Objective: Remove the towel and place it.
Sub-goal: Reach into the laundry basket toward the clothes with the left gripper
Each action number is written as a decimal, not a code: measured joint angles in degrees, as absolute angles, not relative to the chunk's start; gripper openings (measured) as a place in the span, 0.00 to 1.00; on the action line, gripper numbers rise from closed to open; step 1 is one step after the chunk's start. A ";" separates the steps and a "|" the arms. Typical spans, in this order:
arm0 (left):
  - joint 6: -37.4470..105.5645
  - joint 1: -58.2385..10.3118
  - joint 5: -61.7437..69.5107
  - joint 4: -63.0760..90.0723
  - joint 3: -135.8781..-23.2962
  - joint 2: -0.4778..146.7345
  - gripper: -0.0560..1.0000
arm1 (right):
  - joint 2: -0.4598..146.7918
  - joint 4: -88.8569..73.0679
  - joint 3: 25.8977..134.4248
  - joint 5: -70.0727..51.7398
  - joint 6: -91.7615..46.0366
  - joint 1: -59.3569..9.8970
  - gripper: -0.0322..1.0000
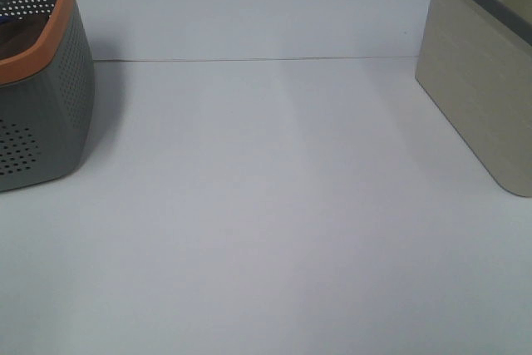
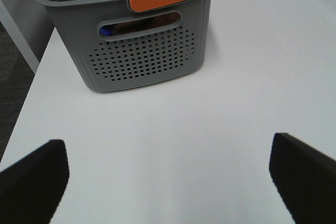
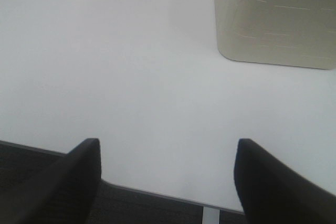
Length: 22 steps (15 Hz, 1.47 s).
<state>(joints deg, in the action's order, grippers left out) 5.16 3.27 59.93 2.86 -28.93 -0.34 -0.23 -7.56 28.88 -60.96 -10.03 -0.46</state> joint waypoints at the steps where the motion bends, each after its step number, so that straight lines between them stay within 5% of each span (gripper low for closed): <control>1: 5.16 3.27 59.93 2.86 -28.93 -0.34 0.99 | -0.23 -7.56 28.88 -60.96 -10.03 -0.46 0.64; 22: 5.16 3.27 59.93 2.86 -28.93 -0.34 0.99 | -0.23 -7.56 28.88 -60.96 -10.03 -0.46 0.64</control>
